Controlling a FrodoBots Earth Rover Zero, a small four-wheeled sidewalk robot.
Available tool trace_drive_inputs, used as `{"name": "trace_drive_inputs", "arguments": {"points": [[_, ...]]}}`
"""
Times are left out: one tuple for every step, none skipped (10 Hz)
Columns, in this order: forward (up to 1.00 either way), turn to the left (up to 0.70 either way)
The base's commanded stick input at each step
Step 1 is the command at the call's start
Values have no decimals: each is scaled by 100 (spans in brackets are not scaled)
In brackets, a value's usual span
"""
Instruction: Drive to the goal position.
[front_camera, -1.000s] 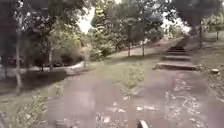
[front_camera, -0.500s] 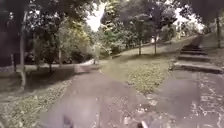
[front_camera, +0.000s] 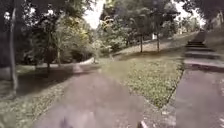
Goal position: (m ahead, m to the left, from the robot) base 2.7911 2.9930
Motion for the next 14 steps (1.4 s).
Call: {"name": "trace_drive_inputs", "arguments": {"points": [[85, 4], [85, 4], [85, 22], [85, 34], [85, 34], [85, 15], [85, 0], [85, 0], [85, 0], [85, 2], [85, 19], [85, 33], [85, 22], [85, 7]]}}
